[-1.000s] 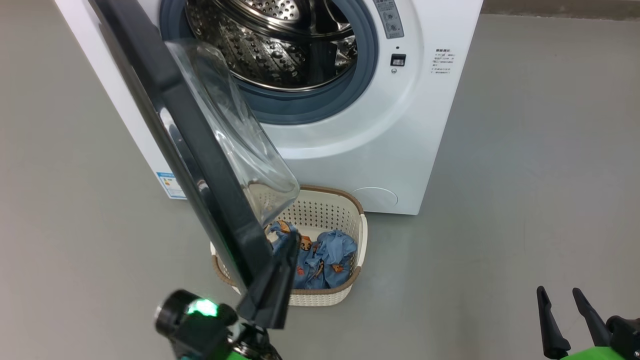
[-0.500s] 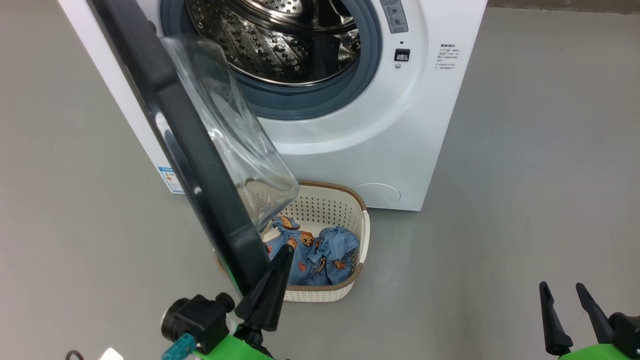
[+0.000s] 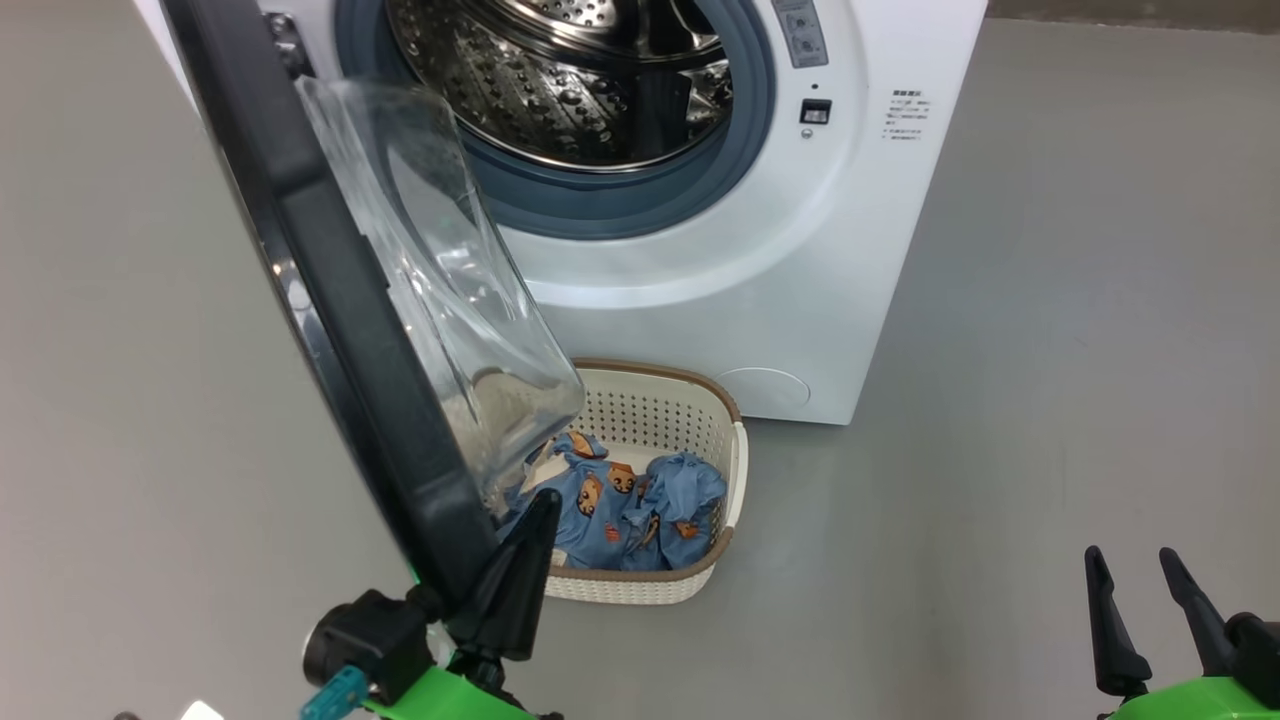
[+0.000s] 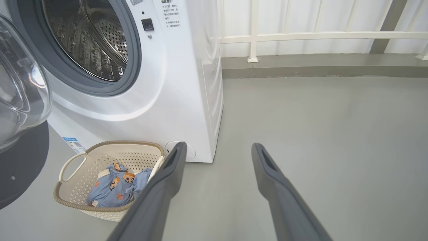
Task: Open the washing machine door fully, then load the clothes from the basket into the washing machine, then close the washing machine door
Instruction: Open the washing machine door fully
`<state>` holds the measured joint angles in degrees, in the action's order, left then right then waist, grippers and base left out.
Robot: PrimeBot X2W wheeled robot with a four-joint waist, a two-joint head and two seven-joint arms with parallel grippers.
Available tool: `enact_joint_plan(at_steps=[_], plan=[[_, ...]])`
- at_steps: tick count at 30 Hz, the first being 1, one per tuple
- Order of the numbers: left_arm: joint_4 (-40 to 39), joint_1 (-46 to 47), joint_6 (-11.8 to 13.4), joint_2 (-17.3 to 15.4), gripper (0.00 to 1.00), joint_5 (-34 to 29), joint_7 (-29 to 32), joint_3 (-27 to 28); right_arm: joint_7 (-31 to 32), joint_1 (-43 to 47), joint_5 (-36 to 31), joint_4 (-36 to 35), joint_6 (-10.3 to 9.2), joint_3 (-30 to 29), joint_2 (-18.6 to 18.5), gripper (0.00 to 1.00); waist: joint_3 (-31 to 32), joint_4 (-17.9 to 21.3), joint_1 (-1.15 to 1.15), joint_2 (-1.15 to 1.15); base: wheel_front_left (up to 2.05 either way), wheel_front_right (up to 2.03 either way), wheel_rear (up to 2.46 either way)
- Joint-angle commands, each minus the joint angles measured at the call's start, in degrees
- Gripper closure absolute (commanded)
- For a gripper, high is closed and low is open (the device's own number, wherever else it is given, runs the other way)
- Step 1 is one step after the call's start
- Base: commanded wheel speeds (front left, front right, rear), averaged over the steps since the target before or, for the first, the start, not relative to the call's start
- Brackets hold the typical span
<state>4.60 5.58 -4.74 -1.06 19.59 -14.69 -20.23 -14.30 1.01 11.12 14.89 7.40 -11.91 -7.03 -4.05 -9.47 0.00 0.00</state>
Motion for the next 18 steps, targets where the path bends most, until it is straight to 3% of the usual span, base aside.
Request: enact_joint_plan(at_steps=[1, 18], plan=[[-1.02, 1.86, 1.12, -1.82, 1.00, -0.08, -0.31, 5.17, -0.70, -1.26, -0.26, -1.77, 0.09, 0.99, -0.62, 0.00, 0.08, -0.32, 0.00, 0.00, 0.00, 0.00, 0.00], [-2.02, -2.02, 0.99, -1.82, 1.00, -2.34, -0.31, 11.67, -0.70, -0.61, -0.57, -4.28, 0.09, -1.19, -0.89, 0.00, 0.22, -5.38, 0.00, 0.00, 0.00, 0.00, 0.00]])
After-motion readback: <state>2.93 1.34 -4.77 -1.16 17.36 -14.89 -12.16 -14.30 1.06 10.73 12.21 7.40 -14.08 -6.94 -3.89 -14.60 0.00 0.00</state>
